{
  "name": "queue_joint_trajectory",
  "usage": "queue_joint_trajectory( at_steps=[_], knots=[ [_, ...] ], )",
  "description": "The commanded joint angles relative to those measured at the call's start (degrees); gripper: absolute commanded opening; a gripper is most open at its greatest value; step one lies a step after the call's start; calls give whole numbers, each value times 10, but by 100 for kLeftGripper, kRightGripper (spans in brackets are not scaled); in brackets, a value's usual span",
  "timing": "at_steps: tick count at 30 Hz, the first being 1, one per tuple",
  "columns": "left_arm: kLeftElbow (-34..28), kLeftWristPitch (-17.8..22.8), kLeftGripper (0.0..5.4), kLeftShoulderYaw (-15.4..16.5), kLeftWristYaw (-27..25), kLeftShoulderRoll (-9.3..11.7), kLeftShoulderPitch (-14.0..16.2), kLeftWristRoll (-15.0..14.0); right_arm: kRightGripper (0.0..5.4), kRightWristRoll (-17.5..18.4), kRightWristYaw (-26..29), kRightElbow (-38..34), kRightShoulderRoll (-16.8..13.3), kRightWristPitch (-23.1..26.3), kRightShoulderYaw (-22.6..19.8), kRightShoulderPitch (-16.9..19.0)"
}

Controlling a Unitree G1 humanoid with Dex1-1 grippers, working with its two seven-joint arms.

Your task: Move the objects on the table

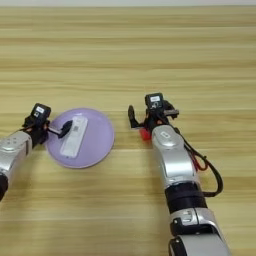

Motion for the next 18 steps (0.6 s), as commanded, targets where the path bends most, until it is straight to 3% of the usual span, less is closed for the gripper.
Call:
queue_joint_trajectory(
  at_steps=[1, 7, 18],
  knots=[
    [-9, -1, 537, 1, -9, 1, 5, -4, 540, -3, -5, 10, -2, -2, 1, -5],
    [-29, -16, 537, 15, -18, -8, 6, -24, 540, -18, -9, 21, -10, -5, 8, -6],
    [-37, -79, 537, 68, 39, -20, -12, -62, 540, -26, 12, 63, -37, 5, 15, -5]
  ],
)
